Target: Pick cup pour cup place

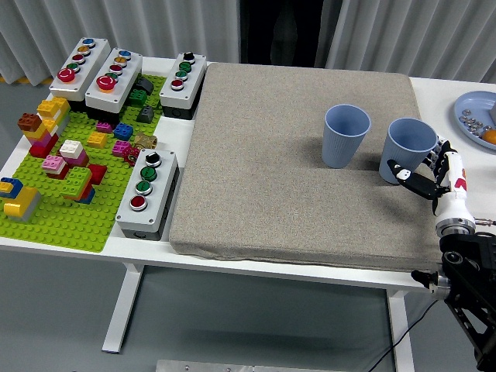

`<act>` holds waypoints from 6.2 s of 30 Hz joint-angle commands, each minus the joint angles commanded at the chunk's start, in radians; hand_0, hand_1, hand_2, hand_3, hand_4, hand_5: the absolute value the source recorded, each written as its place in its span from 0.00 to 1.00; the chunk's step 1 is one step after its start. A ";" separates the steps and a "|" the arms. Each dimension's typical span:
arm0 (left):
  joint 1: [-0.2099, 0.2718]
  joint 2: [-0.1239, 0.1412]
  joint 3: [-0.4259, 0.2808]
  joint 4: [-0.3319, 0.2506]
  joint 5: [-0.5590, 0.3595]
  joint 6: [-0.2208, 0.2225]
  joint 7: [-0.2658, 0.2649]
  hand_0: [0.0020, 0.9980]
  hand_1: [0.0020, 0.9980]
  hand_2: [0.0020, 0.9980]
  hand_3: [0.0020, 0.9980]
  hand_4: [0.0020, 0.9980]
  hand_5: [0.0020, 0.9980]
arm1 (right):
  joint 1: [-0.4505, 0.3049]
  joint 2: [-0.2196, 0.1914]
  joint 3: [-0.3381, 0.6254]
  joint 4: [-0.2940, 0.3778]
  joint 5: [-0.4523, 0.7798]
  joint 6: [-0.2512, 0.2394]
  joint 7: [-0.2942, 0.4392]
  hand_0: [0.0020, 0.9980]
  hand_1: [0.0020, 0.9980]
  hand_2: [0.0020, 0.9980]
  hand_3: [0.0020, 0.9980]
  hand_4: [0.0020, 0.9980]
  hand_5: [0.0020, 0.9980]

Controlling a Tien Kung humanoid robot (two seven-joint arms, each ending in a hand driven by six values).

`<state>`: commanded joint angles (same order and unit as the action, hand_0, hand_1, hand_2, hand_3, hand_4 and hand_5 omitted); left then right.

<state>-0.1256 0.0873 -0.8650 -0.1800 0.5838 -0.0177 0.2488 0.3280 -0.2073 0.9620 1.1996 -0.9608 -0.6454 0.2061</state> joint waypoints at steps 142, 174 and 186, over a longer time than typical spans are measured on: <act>-0.003 0.020 -0.008 0.000 0.003 0.004 -0.004 0.76 0.80 0.85 0.75 0.52 0.95 | 0.299 -0.159 -0.236 -0.056 -0.670 0.000 -0.237 0.79 0.71 0.62 0.67 0.75 0.12; -0.007 0.021 -0.016 0.000 0.006 0.005 -0.005 0.76 0.80 0.85 0.75 0.52 0.95 | 0.319 -0.150 -0.256 -0.042 -0.807 0.000 -0.295 0.79 0.71 0.62 0.66 0.74 0.12; -0.008 0.021 -0.019 0.000 0.010 0.005 -0.004 0.76 0.80 0.85 0.75 0.52 0.95 | 0.322 -0.151 -0.270 -0.030 -0.890 0.000 -0.330 0.79 0.71 0.62 0.66 0.73 0.12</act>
<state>-0.1337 0.1086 -0.8840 -0.1800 0.5934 -0.0124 0.2450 0.6500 -0.3587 0.6922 1.1701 -1.8503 -0.6454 -0.1237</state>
